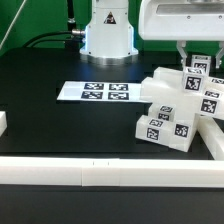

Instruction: Assemble chair

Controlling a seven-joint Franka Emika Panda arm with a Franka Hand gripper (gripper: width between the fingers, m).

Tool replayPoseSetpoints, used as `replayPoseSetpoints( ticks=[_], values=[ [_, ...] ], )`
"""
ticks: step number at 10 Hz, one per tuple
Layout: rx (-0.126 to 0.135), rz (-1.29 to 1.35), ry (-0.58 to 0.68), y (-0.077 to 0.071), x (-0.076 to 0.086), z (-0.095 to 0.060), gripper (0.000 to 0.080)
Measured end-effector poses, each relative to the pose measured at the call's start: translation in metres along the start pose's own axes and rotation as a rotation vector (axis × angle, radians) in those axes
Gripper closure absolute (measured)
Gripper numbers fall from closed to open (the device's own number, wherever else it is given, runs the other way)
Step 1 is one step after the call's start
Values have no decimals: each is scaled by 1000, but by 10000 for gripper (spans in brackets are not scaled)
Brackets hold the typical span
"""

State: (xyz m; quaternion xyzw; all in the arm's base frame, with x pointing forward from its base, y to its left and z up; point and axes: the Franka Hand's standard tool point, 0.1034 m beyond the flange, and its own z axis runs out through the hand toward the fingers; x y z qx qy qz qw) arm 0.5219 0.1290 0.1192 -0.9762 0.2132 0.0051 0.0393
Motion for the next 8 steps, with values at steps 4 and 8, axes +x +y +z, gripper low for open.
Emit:
replayPoseSetpoints(
  ticks=[4, 8],
  values=[
    [37, 306, 13, -1, 0, 0, 512],
    [64, 521, -11, 3, 1, 0, 512]
  ],
)
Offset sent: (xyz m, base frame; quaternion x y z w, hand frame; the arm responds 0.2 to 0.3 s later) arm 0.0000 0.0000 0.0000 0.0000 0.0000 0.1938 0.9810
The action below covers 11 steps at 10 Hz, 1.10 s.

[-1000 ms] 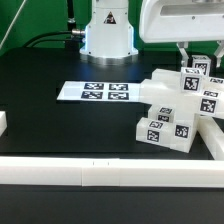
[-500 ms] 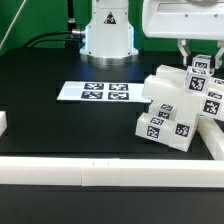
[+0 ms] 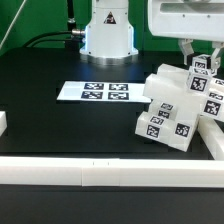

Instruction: Assemble chair

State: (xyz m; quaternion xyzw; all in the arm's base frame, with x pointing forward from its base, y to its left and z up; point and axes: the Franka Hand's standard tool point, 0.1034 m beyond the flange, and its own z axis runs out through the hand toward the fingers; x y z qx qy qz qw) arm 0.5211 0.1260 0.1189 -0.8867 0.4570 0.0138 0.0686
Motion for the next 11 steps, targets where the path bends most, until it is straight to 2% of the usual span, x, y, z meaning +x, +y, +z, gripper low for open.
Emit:
replayPoseSetpoints(
  ticks=[3, 7, 9, 10, 11],
  values=[
    [27, 149, -27, 6, 11, 0, 512],
    [38, 323, -34, 6, 13, 0, 512],
    [37, 331, -35, 6, 13, 1, 512],
    [35, 293, -34, 6, 12, 1, 313],
    [-12, 196, -36, 5, 7, 0, 205]
  ],
)
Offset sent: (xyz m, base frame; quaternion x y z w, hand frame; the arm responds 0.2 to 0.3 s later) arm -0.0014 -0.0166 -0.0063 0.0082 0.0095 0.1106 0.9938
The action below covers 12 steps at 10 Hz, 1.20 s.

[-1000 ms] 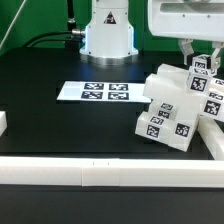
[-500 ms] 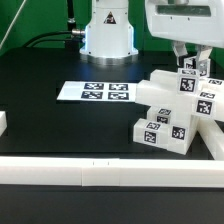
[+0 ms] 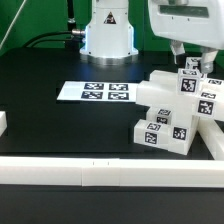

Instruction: Assemble chair

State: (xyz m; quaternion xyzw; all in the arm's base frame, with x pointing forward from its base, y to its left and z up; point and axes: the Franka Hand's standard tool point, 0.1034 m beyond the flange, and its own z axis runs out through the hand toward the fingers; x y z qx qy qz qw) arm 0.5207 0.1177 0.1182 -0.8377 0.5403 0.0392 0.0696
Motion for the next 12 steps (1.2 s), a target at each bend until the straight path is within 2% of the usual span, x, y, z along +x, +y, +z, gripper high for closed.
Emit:
replayPoseSetpoints(
  ticks=[1, 2, 4, 5, 6, 10, 11, 12],
  values=[
    [-5, -64, 1, -5, -2, -2, 205],
    [-4, -165, 0, -4, -1, -1, 158],
    [-7, -331, 0, -4, -1, -1, 152],
    [-35, -506, 5, -3, -1, -2, 151],
    [-47, -628, 16, -3, -1, -3, 151],
    [-83, -1029, 34, -2, 0, -1, 151],
    [-82, -1076, 35, -2, 0, -1, 151],
    [-81, -1067, 34, -2, 0, -1, 291]
  ],
)
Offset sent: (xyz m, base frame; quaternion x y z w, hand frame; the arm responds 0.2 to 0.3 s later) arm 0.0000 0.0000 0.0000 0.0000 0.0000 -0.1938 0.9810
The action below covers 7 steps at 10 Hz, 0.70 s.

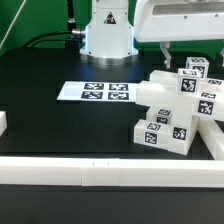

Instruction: Assemble chair

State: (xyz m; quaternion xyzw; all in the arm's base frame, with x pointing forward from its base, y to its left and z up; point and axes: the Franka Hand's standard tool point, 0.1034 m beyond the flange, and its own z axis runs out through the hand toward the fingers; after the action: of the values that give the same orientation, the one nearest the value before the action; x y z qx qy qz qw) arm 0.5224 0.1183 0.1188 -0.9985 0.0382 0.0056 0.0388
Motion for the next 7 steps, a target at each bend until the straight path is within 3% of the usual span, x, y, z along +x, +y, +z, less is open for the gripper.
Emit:
replayPoseSetpoints(
  ticks=[1, 2, 3, 7],
  values=[
    [0, -1, 0, 0, 0, 0, 291],
    [0, -1, -1, 0, 0, 0, 430],
    [0, 4, -1, 0, 0, 0, 517],
    [1, 156, -1, 0, 0, 0, 517]
  ],
)
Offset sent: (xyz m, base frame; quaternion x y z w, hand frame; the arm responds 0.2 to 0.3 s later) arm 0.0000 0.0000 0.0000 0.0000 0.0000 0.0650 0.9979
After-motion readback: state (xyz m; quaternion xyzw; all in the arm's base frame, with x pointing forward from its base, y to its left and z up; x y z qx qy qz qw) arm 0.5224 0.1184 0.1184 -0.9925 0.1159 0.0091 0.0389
